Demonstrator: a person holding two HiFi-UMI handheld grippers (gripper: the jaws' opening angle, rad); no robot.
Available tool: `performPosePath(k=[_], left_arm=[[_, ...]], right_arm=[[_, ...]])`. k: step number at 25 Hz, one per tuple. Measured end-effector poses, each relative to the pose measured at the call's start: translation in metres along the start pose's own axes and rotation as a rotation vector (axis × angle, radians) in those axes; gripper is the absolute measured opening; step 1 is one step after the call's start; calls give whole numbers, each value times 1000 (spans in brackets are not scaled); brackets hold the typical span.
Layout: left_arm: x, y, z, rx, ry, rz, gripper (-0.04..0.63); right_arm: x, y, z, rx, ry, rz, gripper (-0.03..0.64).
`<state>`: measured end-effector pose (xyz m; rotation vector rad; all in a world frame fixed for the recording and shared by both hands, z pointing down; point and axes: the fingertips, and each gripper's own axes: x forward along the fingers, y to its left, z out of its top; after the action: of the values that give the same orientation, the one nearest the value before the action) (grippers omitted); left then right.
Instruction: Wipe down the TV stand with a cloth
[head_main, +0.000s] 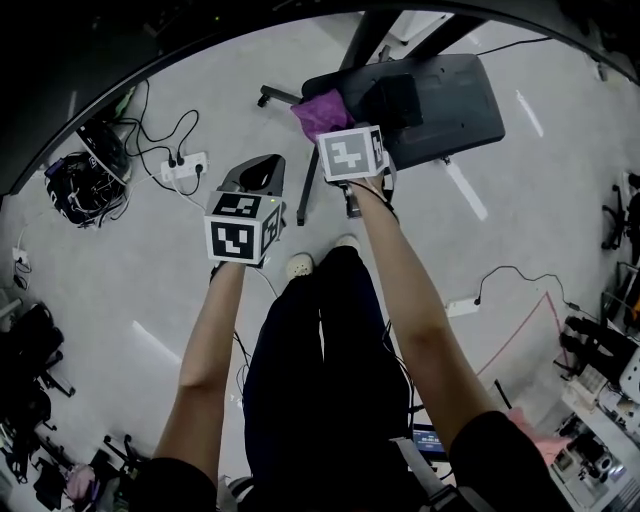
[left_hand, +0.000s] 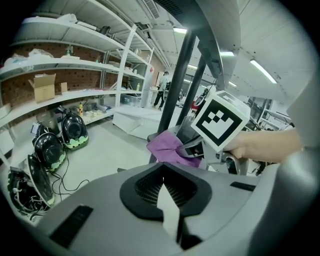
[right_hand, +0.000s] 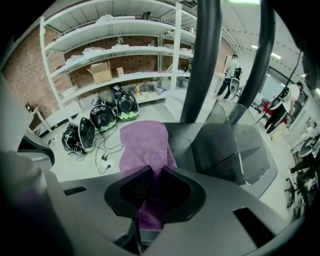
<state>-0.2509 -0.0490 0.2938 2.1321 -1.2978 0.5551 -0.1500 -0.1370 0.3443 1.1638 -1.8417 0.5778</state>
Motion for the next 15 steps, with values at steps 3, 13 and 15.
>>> performPosePath(k=[3, 13, 15], left_arm=[[1, -1, -1, -2, 7, -3, 8], [1, -7, -5, -2, 16, -13, 8], [1, -8, -7, -6, 19, -14, 8]], right_arm=[[-1, -17, -3, 16, 2, -34, 77], [-8, -39, -11, 86, -41, -129, 77], [-10, -39, -12, 96, -57, -147, 77]])
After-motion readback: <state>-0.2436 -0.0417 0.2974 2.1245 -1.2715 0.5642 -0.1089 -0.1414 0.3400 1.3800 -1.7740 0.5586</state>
